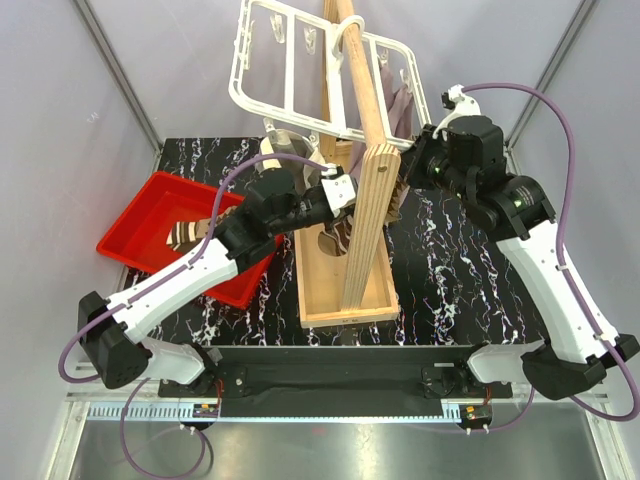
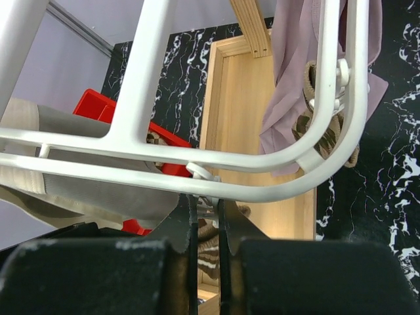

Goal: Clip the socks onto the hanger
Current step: Clamp the sock onto the hanger.

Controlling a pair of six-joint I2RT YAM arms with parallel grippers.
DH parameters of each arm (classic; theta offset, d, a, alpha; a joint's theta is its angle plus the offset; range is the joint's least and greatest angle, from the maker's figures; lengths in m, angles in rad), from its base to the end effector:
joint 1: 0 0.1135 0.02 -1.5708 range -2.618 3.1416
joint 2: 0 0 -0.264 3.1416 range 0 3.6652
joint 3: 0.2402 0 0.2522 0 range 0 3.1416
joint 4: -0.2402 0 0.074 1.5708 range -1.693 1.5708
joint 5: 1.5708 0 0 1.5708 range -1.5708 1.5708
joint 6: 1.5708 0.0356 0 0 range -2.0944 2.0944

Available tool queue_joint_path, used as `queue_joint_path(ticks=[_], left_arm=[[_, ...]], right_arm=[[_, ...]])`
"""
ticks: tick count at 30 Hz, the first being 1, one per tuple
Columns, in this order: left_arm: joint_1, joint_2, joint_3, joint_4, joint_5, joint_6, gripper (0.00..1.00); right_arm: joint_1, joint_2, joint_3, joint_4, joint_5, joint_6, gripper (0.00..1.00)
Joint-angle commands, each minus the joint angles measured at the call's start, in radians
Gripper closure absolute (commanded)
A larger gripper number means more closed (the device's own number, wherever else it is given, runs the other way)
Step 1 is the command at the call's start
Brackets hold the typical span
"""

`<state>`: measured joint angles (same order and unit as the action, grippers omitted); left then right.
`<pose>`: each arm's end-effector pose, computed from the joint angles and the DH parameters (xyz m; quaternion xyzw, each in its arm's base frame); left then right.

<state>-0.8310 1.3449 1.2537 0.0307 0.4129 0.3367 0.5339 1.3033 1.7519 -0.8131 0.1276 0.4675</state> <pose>0.2029 -0.2435 0.4018 0.5101 0.5172 -0.3088 0.6139 0.2150 0.1218 0.4894 0.0089 0.8226 0.2257 0.5218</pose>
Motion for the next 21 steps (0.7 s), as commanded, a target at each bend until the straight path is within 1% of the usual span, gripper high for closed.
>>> queue_joint_path(ticks=[1, 5, 16, 21], left_arm=[[-0.019, -0.039, 0.012, 0.020, -0.103, 0.087, 1.00], [-0.028, -0.047, -0.005, 0.049, -0.143, 0.101, 1.00], [-0.048, -0.035, 0.003, 0.066, -0.148, 0.110, 1.00], [-0.065, -0.035, -0.010, 0.107, -0.166, 0.110, 1.00]], right_arm=[[0.000, 0.030, 0.049, -0.049, 0.032, 0.006, 1.00], [0.000, 0.036, 0.057, -0.060, 0.037, 0.014, 1.00], [0.000, 0.070, 0.069, -0.066, 0.038, 0.063, 1.00], [0.000, 0.079, 0.066, -0.064, 0.024, 0.088, 1.00]])
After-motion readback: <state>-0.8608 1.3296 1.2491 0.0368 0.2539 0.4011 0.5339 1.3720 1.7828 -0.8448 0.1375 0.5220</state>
